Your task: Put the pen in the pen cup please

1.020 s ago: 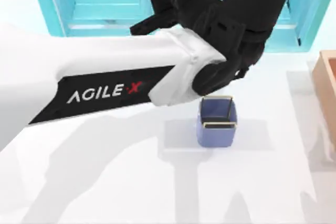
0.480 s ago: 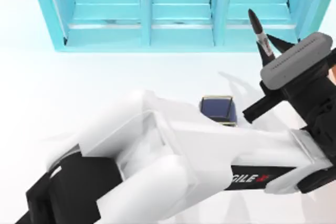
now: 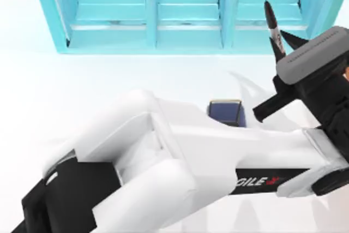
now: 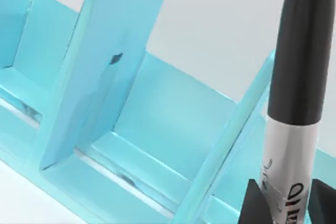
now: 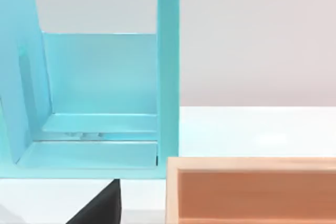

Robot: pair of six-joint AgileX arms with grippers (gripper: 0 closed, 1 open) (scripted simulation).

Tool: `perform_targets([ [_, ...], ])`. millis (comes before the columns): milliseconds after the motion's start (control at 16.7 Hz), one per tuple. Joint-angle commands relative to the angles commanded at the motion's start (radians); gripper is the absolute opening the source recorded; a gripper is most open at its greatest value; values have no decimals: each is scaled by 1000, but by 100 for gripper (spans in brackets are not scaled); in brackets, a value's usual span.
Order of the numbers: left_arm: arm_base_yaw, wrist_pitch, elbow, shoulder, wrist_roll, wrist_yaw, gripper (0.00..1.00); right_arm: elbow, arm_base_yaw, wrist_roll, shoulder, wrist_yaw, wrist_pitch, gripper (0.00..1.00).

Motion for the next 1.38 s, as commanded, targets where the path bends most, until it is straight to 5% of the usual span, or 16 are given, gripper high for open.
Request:
perform_targets([
  [420,2,-349,-168,-152,-4,-48,0,0,0,0,0,0,0,100],
  [780,-2,-385,-192,-172,-4,-53,0,0,0,0,0,0,0,100],
  [1380,-2,-385,-192,-172,-4,-53,75,0,0,0,0,0,0,100],
])
